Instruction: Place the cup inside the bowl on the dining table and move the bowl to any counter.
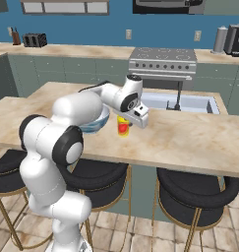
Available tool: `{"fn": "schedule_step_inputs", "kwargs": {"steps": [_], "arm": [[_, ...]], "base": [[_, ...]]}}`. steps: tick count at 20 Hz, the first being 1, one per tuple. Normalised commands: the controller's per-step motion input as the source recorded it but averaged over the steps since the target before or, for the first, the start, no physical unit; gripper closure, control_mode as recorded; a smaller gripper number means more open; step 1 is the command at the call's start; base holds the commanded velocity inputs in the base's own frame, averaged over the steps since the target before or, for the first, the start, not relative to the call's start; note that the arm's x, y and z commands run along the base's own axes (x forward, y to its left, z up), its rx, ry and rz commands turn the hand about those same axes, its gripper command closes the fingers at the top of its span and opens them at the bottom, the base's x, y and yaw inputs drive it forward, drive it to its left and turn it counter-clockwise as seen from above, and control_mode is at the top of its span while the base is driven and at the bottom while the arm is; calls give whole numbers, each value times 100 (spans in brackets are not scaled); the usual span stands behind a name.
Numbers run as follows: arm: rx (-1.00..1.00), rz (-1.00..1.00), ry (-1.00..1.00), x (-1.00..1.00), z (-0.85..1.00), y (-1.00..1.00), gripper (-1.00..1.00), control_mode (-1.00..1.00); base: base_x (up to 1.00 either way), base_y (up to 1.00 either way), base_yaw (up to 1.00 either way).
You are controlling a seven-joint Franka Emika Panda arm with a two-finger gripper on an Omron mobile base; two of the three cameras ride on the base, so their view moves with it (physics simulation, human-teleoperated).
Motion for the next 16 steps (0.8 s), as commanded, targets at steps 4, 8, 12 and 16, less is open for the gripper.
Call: {"fn": "schedule_step_inputs", "kwargs": {"steps": [4, 8, 12, 16], "arm": [[0, 0, 0, 0, 30, 0, 100, -100], [0, 0, 0, 0, 28, 0, 100, -100], [0, 0, 0, 0, 31, 0, 100, -100], [0, 0, -1, 0, 31, 0, 100, -100]], "base": [[0, 0, 0], [0, 0, 0], [0, 0, 0], [0, 0, 0]]}}
